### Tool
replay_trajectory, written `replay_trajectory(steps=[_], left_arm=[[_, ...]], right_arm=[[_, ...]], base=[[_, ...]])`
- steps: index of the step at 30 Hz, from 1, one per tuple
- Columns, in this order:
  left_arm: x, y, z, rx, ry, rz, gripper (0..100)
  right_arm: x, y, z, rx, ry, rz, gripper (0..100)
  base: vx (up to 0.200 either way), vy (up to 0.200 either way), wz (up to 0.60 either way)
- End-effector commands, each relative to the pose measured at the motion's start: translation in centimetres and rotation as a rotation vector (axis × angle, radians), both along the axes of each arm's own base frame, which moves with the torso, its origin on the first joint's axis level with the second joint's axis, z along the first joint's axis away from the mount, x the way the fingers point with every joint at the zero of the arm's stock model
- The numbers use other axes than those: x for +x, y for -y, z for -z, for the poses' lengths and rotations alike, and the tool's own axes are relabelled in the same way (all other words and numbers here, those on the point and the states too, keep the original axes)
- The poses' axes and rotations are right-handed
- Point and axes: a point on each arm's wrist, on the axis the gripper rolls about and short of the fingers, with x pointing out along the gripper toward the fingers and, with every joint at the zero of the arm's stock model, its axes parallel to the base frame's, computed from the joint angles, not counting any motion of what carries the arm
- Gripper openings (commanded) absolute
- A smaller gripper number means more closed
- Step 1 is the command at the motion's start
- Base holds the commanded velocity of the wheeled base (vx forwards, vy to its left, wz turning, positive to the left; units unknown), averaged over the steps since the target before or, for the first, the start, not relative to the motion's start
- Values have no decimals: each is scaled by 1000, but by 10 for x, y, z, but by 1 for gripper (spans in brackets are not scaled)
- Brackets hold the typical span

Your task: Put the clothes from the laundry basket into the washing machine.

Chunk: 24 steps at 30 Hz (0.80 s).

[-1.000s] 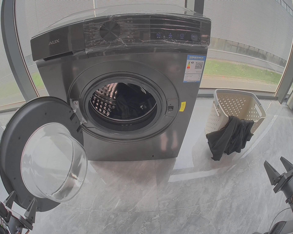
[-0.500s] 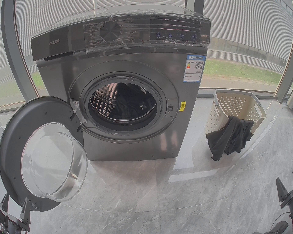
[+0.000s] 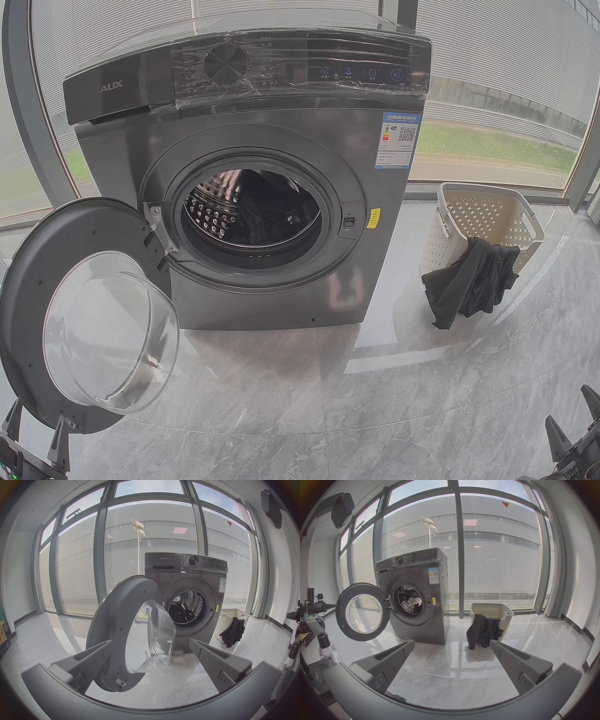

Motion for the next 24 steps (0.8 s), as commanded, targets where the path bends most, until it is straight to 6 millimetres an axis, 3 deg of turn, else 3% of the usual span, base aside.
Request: replay_trajectory(steps=[1,10,12,13,17,21,24], left_arm=[[-2,0,2,-6,5,9,100],[-2,0,4,-9,0,-10,100],[-1,0,5,-10,-7,13,100],[-1,1,6,-8,-13,58,100],[-1,1,6,-6,-10,65,100],[-1,1,7,-8,-10,64,100],[-1,1,7,-8,-8,64,100]], right_arm=[[-5,4,1,-9,43,199,100],[-4,5,0,27,58,246,100],[-4,3,1,27,54,184,100],[-5,0,0,13,46,36,100],[-5,4,0,58,41,229,100],[-5,1,0,58,38,72,100],[-4,4,3,93,43,247,100]], base=[[0,0,0],[0,0,0],[0,0,0],[0,0,0],[0,0,0],[0,0,0],[0,0,0]])
